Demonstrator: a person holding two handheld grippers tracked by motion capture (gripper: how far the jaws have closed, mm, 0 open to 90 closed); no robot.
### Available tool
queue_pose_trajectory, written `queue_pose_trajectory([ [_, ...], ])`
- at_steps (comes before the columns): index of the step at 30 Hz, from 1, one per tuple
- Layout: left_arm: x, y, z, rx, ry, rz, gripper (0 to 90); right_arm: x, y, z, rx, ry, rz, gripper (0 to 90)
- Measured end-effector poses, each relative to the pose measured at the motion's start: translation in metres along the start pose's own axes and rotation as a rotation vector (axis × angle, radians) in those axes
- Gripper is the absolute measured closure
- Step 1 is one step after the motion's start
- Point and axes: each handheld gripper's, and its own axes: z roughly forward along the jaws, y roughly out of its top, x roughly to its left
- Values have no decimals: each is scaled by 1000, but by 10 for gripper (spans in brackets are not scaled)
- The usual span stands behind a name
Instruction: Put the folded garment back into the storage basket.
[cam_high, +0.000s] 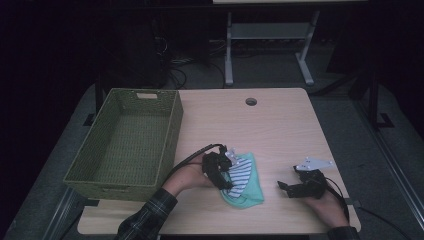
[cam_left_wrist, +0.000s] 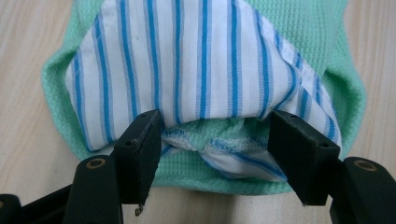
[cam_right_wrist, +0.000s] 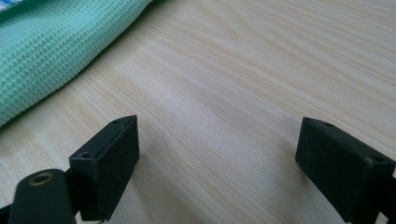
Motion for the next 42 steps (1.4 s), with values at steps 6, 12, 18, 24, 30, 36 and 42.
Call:
queue_pose_trajectory([
  [6,0,-2,7,17,-2,-8,339,0,0,0,0,0,0,131],
  [12,-3,-2,8,23,24,10,348,0,0,0,1,0,3,132],
  [18,-4,-2,6,31,25,19,438,0,0,0,1,-3,5,131],
  [24,-8,-1,5,37,21,17,622,0,0,0,1,-2,6,131],
  [30,-9,0,5,39,19,-5,737,0,0,0,1,-3,7,131],
  [36,-7,1,5,35,8,-52,764,0,0,0,1,-3,9,130],
  [42,-3,1,-3,-2,-21,-91,768,1,0,0,0,-3,9,130],
])
